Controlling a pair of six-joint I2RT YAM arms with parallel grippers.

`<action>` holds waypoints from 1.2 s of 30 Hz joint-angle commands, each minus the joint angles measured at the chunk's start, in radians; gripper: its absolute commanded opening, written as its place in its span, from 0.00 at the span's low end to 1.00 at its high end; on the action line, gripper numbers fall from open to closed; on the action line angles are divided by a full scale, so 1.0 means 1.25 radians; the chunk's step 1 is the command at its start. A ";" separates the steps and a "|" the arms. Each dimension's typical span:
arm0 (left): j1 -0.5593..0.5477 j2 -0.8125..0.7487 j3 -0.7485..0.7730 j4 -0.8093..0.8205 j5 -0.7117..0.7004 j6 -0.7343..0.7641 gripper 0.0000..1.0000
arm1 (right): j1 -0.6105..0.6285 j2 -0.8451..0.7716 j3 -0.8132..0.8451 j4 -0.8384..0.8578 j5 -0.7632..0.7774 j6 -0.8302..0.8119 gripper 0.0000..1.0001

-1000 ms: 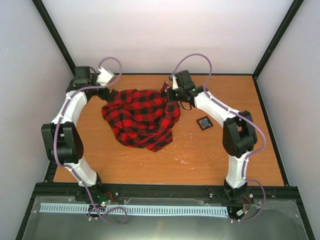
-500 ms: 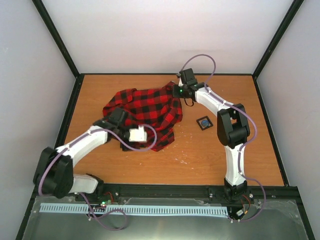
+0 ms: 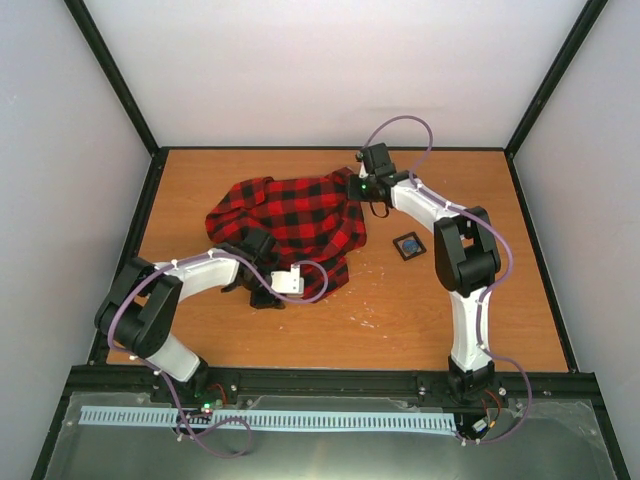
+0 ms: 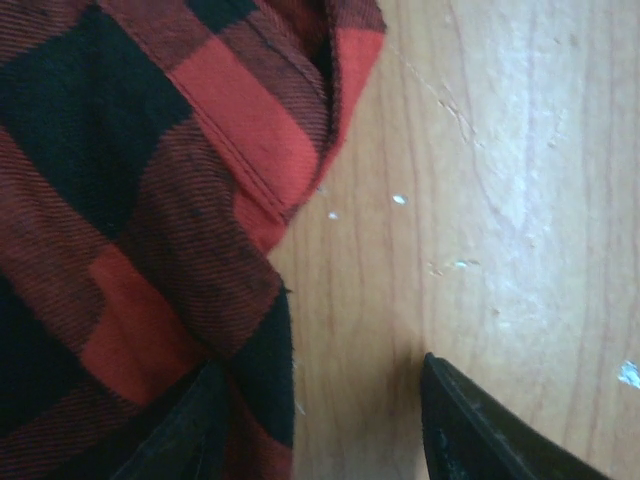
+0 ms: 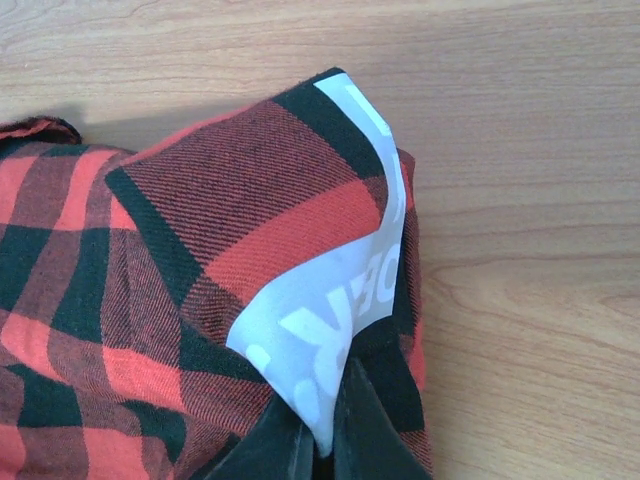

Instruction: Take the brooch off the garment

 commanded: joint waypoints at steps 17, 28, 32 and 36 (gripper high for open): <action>-0.007 -0.102 0.186 -0.056 -0.115 -0.111 0.01 | -0.016 -0.123 -0.094 0.106 -0.053 -0.029 0.12; 0.061 -0.130 0.553 -0.281 -0.062 -0.173 0.01 | -0.007 -0.481 -0.507 0.517 -0.104 -0.198 0.95; 0.071 -0.115 0.629 -0.274 -0.105 -0.184 0.01 | 0.015 -0.600 -0.684 0.621 -0.207 -0.265 0.96; 0.076 -0.097 0.690 -0.265 -0.132 -0.198 0.01 | 0.079 -0.680 -0.794 0.650 -0.228 -0.339 0.95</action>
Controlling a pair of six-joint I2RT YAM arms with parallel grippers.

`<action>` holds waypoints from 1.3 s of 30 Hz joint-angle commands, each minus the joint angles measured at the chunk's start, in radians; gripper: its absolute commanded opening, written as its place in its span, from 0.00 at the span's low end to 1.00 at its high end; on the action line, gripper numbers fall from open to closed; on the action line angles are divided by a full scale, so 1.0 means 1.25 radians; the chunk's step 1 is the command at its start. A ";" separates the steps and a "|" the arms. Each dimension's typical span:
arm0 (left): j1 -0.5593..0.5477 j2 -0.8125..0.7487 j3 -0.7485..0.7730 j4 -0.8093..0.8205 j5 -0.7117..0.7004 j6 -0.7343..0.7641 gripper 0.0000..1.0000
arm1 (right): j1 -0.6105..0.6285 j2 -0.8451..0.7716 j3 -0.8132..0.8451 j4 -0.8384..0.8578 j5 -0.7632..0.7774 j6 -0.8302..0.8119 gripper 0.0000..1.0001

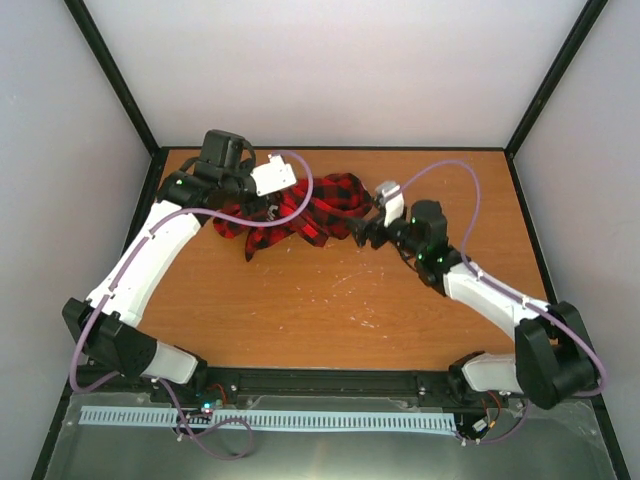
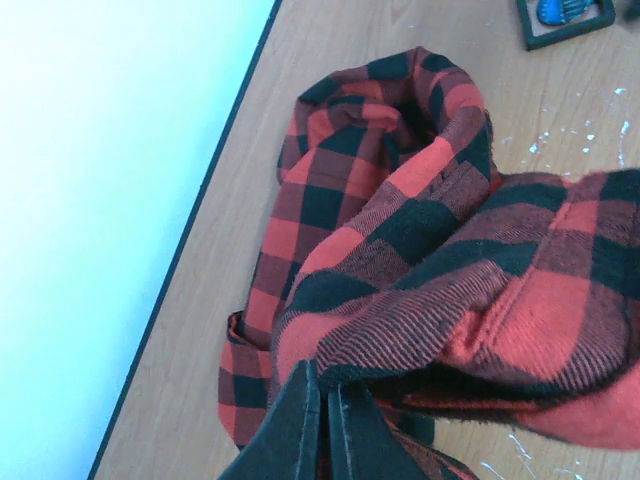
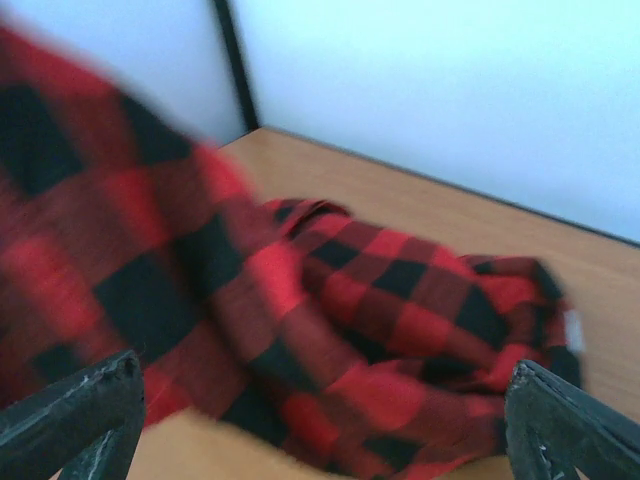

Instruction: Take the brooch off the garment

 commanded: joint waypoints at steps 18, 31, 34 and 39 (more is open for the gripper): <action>0.008 0.028 0.146 -0.058 -0.072 -0.054 0.01 | 0.272 0.200 0.012 0.261 0.274 -0.441 0.88; 0.041 0.012 0.201 0.017 -0.229 -0.042 0.01 | 0.147 0.111 0.258 0.065 0.180 -0.185 0.03; 0.041 -0.005 0.193 0.105 -0.304 -0.004 0.01 | 0.108 0.066 0.318 -0.026 0.092 -0.170 0.03; 0.041 -0.027 0.217 0.189 -0.330 0.044 0.01 | 0.096 0.040 0.484 -0.244 0.019 -0.192 0.03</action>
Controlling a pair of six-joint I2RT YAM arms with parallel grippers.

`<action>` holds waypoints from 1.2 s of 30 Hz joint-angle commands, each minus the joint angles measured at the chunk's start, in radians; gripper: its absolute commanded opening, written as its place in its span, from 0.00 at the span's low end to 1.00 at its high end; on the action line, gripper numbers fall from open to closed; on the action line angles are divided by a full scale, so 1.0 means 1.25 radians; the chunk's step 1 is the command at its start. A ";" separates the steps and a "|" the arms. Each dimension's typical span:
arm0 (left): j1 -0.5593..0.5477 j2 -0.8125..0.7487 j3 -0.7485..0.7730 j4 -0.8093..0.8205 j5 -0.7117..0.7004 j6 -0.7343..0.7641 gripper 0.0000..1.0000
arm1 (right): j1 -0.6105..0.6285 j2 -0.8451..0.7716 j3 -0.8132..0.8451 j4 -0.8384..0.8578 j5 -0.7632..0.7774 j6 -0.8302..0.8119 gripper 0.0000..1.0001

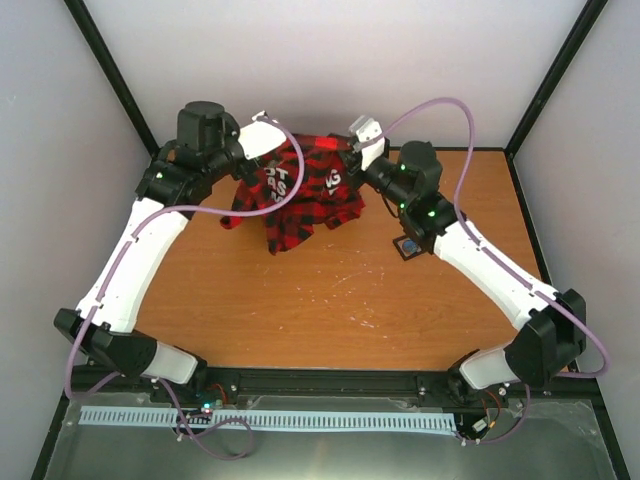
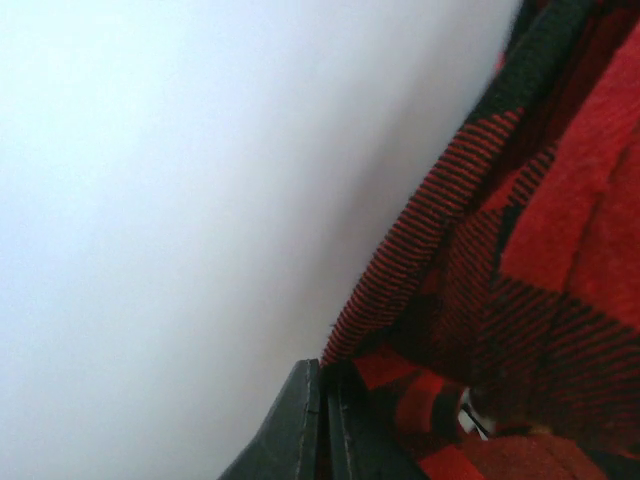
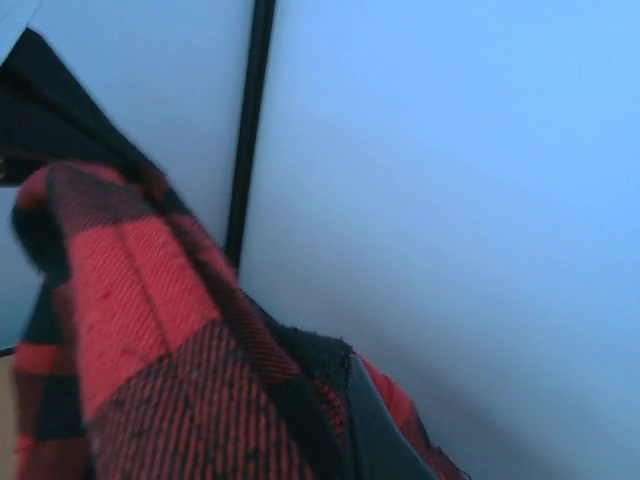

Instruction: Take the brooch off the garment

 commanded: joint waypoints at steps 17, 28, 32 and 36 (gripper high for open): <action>0.029 -0.077 0.267 0.270 -0.152 0.175 0.01 | -0.025 -0.082 0.432 -0.525 -0.155 0.115 0.03; 0.029 -0.111 0.179 0.041 -0.054 0.086 0.04 | -0.026 -0.104 0.416 -0.612 -0.067 0.107 0.03; 0.029 -0.161 -0.030 0.046 -0.026 0.020 0.07 | -0.049 -0.081 0.359 -0.621 -0.082 0.114 0.03; 0.030 -0.195 -0.234 0.146 -0.047 -0.027 0.18 | -0.085 -0.072 0.297 -0.609 -0.103 0.137 0.03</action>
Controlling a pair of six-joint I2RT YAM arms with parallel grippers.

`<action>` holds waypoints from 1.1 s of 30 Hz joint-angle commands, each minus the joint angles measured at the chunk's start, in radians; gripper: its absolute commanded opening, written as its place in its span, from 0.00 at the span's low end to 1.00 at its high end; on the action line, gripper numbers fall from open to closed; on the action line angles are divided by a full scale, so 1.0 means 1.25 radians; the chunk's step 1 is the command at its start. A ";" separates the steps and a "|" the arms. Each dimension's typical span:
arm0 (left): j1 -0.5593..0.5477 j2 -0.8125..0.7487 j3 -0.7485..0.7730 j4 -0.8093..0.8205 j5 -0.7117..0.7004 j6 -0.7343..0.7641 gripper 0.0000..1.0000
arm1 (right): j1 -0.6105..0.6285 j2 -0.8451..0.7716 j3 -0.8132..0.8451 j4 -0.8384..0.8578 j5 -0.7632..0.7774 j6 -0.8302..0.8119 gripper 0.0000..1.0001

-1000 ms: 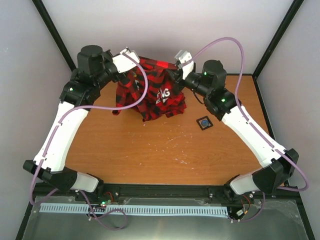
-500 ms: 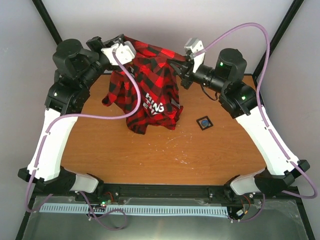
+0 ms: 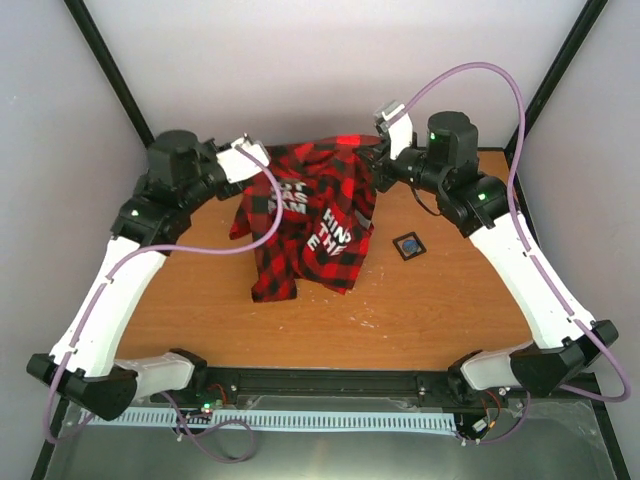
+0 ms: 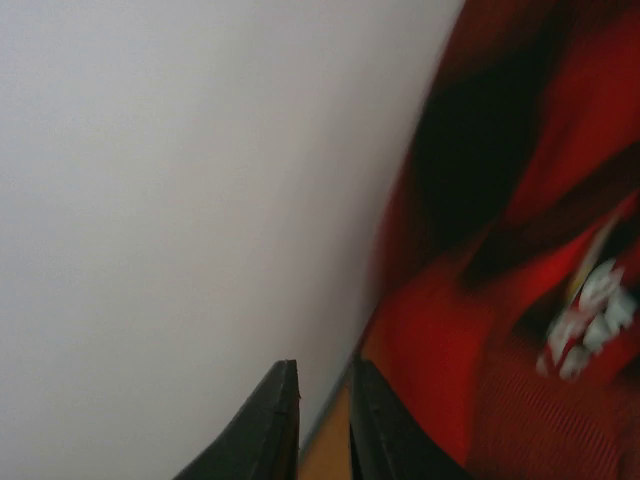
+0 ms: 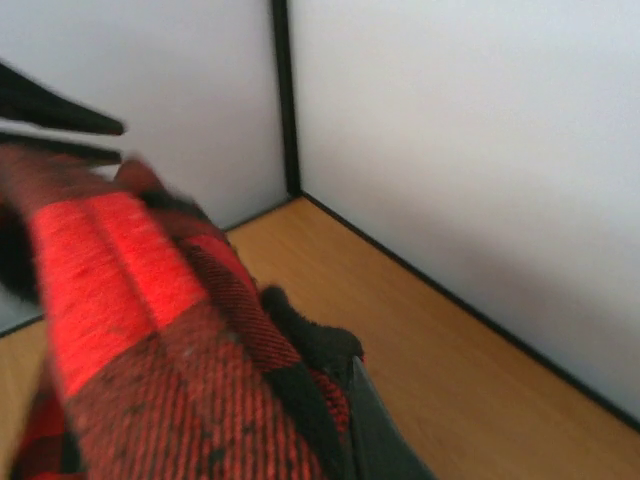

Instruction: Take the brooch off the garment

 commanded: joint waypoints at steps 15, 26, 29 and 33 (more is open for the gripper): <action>0.043 0.014 -0.298 -0.126 0.525 -0.303 1.00 | -0.067 0.015 -0.035 -0.030 -0.016 0.054 0.03; -0.018 -0.014 -0.529 -0.054 0.531 -0.312 1.00 | -0.067 0.059 0.010 -0.039 -0.018 0.079 0.03; -0.030 0.016 -0.551 0.048 0.444 -0.372 0.95 | -0.067 0.062 0.008 -0.032 -0.019 0.084 0.03; -0.029 0.093 -0.483 0.072 0.287 -0.433 0.57 | -0.068 0.062 0.007 -0.044 -0.001 0.077 0.03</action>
